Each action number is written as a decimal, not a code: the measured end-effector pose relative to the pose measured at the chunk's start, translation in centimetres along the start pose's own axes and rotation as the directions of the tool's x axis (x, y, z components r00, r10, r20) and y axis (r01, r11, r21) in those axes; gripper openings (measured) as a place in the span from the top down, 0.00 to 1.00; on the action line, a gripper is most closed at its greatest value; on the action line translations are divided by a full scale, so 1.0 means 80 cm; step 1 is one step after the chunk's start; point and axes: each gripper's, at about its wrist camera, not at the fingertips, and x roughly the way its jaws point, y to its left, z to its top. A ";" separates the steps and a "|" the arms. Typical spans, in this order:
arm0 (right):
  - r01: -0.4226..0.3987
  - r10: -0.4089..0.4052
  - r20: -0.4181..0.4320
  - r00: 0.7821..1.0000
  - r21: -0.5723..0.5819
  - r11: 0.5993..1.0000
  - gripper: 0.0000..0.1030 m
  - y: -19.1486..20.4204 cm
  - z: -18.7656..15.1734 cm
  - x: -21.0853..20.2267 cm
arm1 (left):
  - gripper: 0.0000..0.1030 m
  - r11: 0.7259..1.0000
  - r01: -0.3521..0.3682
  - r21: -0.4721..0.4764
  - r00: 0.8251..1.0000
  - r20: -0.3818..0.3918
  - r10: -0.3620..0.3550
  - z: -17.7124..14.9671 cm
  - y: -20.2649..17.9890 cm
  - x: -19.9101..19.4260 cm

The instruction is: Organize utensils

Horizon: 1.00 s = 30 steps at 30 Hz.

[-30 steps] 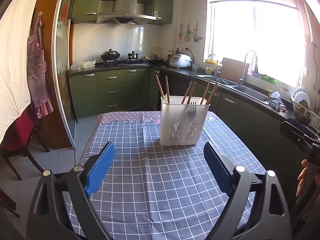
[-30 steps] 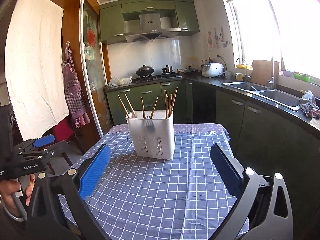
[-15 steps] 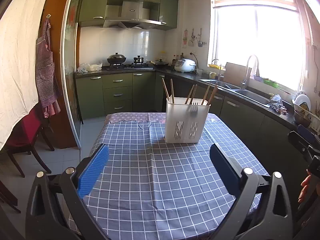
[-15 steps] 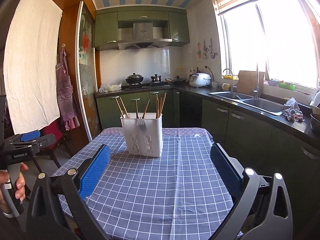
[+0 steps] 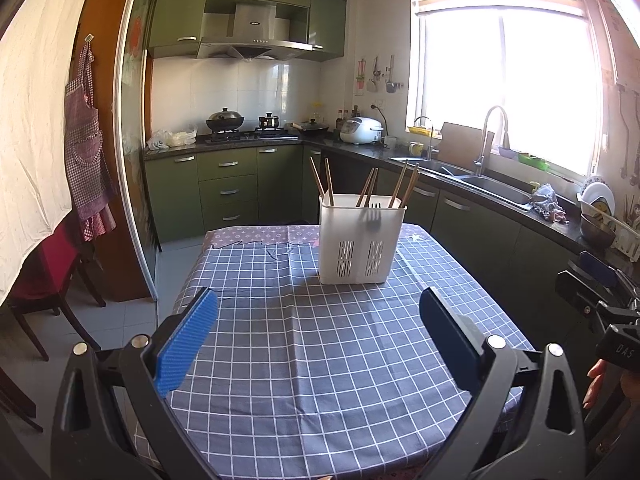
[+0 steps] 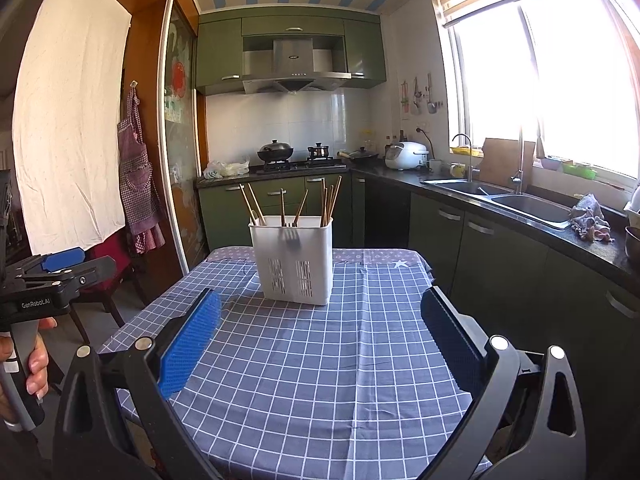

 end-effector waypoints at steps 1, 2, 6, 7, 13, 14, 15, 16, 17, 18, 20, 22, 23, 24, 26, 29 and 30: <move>-0.001 0.001 -0.002 1.000 -0.002 1.000 0.04 0.001 0.000 0.000 | 0.07 1.000 -0.001 -0.001 1.000 0.000 0.001 0.000 0.000 0.000; -0.002 0.002 -0.004 1.000 -0.004 1.000 0.04 0.002 0.000 0.001 | 0.07 1.000 -0.001 -0.002 1.000 0.001 0.001 0.000 0.000 -0.001; -0.010 0.010 -0.013 1.000 -0.006 1.000 0.04 0.006 -0.002 0.004 | 0.07 1.000 0.003 -0.005 1.000 -0.002 -0.003 0.000 0.001 -0.001; -0.011 0.011 -0.014 1.000 -0.008 1.000 0.04 0.007 -0.002 0.005 | 0.07 1.000 0.004 -0.004 1.000 -0.002 -0.004 0.000 0.000 -0.001; -0.018 0.018 -0.024 1.000 -0.009 1.000 0.04 0.010 -0.002 0.012 | 0.07 1.000 0.002 0.002 1.000 0.006 -0.002 0.000 -0.003 -0.003; -0.020 0.020 -0.025 0.999 -0.008 1.000 0.04 0.010 -0.003 0.013 | 0.07 1.000 0.001 0.003 1.000 0.007 -0.001 0.000 -0.003 -0.003; -0.022 0.021 -0.026 0.999 -0.007 1.000 0.04 0.010 -0.003 0.014 | 0.07 1.000 -0.001 0.004 1.000 0.007 0.001 0.000 -0.003 -0.003; -0.022 0.021 -0.027 0.999 -0.006 1.000 0.04 0.010 -0.003 0.014 | 0.07 1.000 -0.002 0.004 1.000 0.008 0.002 0.000 -0.003 -0.003; -0.022 0.021 -0.027 0.999 -0.006 1.000 0.04 0.010 -0.003 0.015 | 0.07 1.000 -0.002 0.005 1.000 0.007 0.002 0.000 -0.003 -0.003; -0.023 0.022 -0.028 0.999 -0.006 1.000 0.04 0.009 -0.002 0.017 | 0.07 1.000 -0.002 0.006 1.000 0.008 0.002 0.000 -0.003 -0.003; -0.024 0.024 -0.029 0.999 -0.006 1.000 0.04 0.010 -0.003 0.018 | 0.07 1.000 -0.001 0.004 1.000 0.007 0.001 0.000 -0.003 -0.003; -0.024 0.024 -0.030 0.999 -0.007 1.000 0.04 0.011 -0.003 0.018 | 0.07 1.000 0.001 0.000 1.000 0.008 -0.001 -0.001 -0.003 -0.003; -0.025 0.024 -0.031 0.999 -0.007 1.000 0.04 0.011 -0.003 0.019 | 0.07 1.000 0.001 0.000 1.000 0.008 -0.001 -0.001 -0.003 -0.004; -0.025 0.025 -0.031 0.999 -0.007 1.000 0.04 0.011 -0.003 0.020 | 0.07 1.000 -0.001 0.002 1.000 0.008 0.001 -0.001 -0.003 -0.004; -0.025 0.025 -0.033 0.999 -0.007 1.000 0.04 0.011 -0.004 0.021 | 0.07 1.000 -0.005 0.004 1.000 0.009 0.005 -0.002 -0.003 -0.004; -0.027 0.026 -0.035 0.999 -0.008 1.000 0.04 0.012 -0.005 0.024 | 0.07 1.000 -0.005 0.001 1.000 0.009 0.005 -0.003 -0.002 -0.004; -0.027 0.027 -0.035 0.999 -0.008 1.000 0.04 0.012 -0.006 0.024 | 0.07 1.000 -0.006 -0.001 1.000 0.009 0.006 -0.003 -0.001 -0.005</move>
